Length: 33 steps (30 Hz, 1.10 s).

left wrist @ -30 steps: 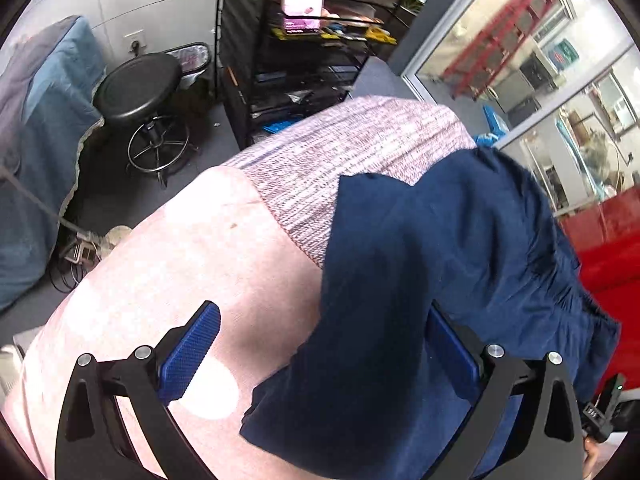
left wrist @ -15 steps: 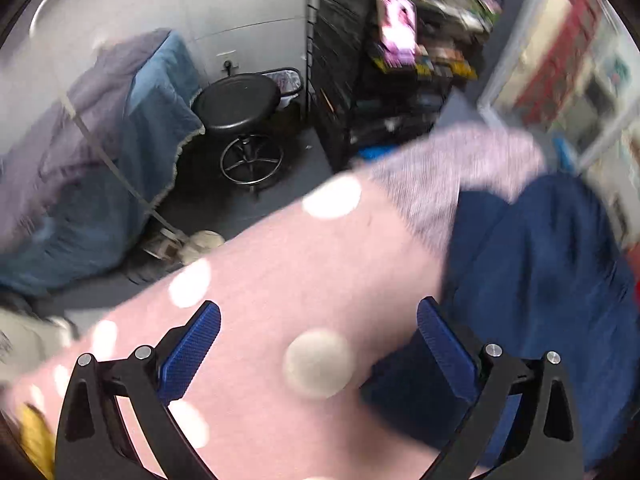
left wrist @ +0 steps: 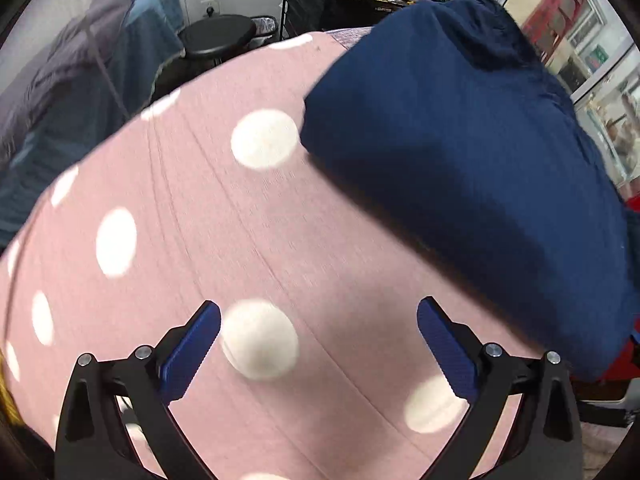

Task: Fold large clothes
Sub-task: 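Fold the hem over toward the collar with both grippers and release, then pull both grippers back from the folded jacket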

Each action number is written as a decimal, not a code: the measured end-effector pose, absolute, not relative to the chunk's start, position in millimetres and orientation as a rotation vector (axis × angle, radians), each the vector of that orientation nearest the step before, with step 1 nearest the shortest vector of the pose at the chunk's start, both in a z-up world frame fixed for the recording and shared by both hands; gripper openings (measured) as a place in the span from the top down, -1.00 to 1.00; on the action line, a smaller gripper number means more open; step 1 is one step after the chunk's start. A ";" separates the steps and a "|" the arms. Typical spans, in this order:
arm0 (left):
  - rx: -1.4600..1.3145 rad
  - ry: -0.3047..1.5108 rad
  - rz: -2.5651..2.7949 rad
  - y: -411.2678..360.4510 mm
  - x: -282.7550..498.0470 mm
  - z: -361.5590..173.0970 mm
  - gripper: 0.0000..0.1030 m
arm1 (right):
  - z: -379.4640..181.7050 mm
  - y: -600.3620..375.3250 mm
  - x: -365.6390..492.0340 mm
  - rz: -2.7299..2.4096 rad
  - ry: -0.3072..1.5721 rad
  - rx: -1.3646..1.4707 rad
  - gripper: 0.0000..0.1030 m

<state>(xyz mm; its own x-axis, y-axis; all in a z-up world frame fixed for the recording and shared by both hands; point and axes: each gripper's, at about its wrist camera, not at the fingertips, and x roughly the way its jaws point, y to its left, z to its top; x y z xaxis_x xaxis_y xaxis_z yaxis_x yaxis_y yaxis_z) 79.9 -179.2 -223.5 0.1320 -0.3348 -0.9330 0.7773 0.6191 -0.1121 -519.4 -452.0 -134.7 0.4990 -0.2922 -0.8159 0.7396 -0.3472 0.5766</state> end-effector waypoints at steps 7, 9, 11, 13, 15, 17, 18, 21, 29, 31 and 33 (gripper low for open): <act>0.537 1.227 -0.867 -171.0 38.9 -238.6 -0.88 | -91.2 -432.5 -487.9 -1.257 0.596 1.281 -0.38; 0.594 1.228 -0.885 -171.0 22.4 -245.6 -0.88 | -90.5 -420.4 -466.9 -1.247 0.672 1.200 -0.40; 0.630 1.225 -0.894 -171.1 9.6 -250.1 -0.88 | -93.1 -404.5 -434.0 -1.184 0.757 1.106 -0.40; 0.651 1.221 -0.904 -169.4 -0.5 -252.7 -0.88 | -98.8 -379.2 -390.2 -1.096 0.878 0.974 -0.41; 0.681 1.204 -0.904 -165.8 -12.0 -254.1 -0.88 | -105.6 -354.8 -354.7 -0.992 0.966 0.878 -0.41; 0.727 1.177 -0.899 -162.8 -22.0 -254.2 -0.88 | -113.4 -333.4 -329.1 -0.911 1.030 0.825 -0.41; 0.750 1.165 -0.896 -163.0 -24.9 -254.5 -0.88 | -116.2 -324.2 -319.7 -0.892 1.057 0.798 -0.41; 0.795 1.128 -0.902 -164.7 -28.7 -249.7 -0.88 | -122.0 -302.7 -302.6 -0.848 1.106 0.755 -0.41; 0.838 1.019 -0.909 -201.2 -32.9 -215.8 -0.88 | -114.7 -298.5 -308.1 -0.884 1.139 0.680 -0.42; 0.861 0.982 -0.935 -216.4 -37.9 -204.3 -0.88 | -111.8 -302.1 -314.9 -0.908 1.128 0.674 -0.42; 0.874 0.958 -0.963 -228.2 -46.9 -193.2 -0.88 | -109.9 -304.4 -323.0 -0.931 1.128 0.668 -0.43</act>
<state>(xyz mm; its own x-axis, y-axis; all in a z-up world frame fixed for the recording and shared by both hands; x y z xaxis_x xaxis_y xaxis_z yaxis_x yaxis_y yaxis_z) -46.9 -228.2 -193.2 0.2616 -0.2604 -0.9294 0.9306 0.3233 0.1714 -323.0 -304.4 -109.9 0.1418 -0.2762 -0.9506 0.8809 0.4733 -0.0061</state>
